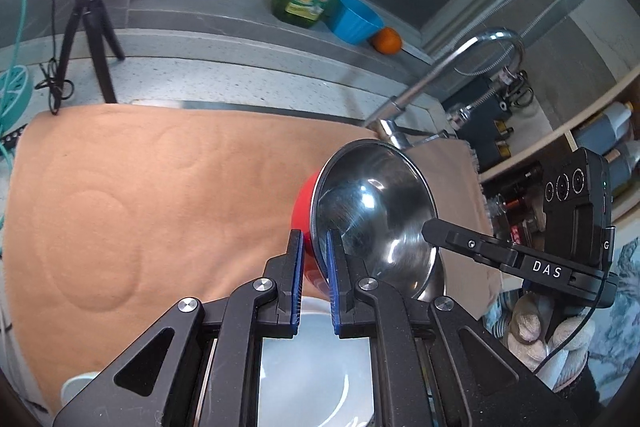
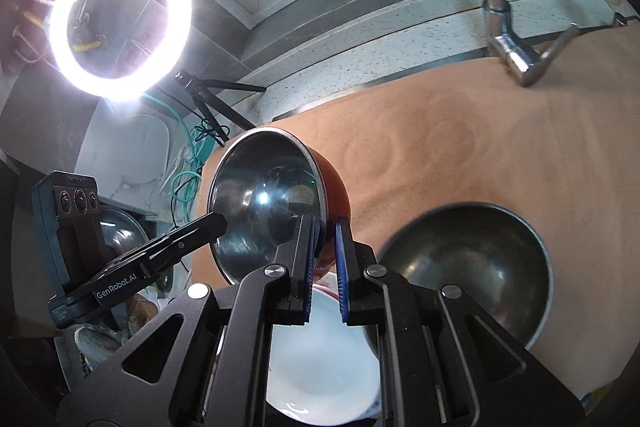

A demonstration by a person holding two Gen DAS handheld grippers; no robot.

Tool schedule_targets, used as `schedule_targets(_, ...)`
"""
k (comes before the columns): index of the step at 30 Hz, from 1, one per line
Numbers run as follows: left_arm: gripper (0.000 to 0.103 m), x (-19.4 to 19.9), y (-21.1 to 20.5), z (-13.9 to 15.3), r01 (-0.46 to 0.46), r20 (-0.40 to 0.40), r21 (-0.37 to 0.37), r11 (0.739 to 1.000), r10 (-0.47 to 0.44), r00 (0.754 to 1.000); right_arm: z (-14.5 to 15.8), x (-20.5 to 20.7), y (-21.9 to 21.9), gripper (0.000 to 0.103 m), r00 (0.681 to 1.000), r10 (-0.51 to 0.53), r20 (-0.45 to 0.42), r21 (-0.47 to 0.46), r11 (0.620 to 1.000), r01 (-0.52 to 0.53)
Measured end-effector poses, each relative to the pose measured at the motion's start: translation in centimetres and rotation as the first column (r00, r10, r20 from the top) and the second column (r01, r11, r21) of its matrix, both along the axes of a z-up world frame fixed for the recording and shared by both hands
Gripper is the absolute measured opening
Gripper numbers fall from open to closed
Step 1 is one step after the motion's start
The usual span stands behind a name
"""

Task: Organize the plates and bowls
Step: 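Lift the red bowl with both grippers and lower it into the large steel bowl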

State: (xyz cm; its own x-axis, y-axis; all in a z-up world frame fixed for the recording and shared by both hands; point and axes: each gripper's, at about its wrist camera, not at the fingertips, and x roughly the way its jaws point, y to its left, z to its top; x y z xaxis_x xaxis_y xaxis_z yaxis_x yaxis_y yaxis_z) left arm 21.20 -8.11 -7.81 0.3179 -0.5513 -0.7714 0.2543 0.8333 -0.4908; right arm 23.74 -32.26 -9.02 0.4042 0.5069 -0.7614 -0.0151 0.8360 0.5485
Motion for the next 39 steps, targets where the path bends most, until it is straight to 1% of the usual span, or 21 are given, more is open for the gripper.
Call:
schedule_targets(9,0.01,-1.7,-4.6,-0.4,0.085,-0.021,0.002,0.996,-0.085,0.996,-0.2,-3.1,-4.5,0.01,0.998,-0.06,-0.013,-0.012,0.998,0.059)
schedule_targets(17,0.01,-2.7,-7.7,-1.4,0.154,-0.046,0.03,0.988,-0.153,0.987,-1.8,-5.0,-7.6,0.01,0.994,-0.095,-0.048,-0.044,0.995,0.093)
schedule_targets(21,0.01,-3.2,-9.0,-1.9,0.184,-0.055,0.049,0.982,-0.182,0.982,-3.0,-5.5,-8.6,0.01,0.991,-0.108,-0.075,-0.062,0.993,0.104)
schedule_targets(29,0.01,-3.7,-10.9,-2.9,0.231,-0.073,0.113,0.966,-0.224,0.972,-5.0,-6.2,-9.5,0.01,0.987,-0.111,-0.118,-0.084,0.991,0.102)
schedule_targets(39,0.009,-3.8,-11.9,-4.4,0.259,-0.103,0.171,0.95,-0.244,0.964,-6.0,-6.4,-9.6,0.01,0.985,-0.099,-0.141,-0.114,0.99,0.083)
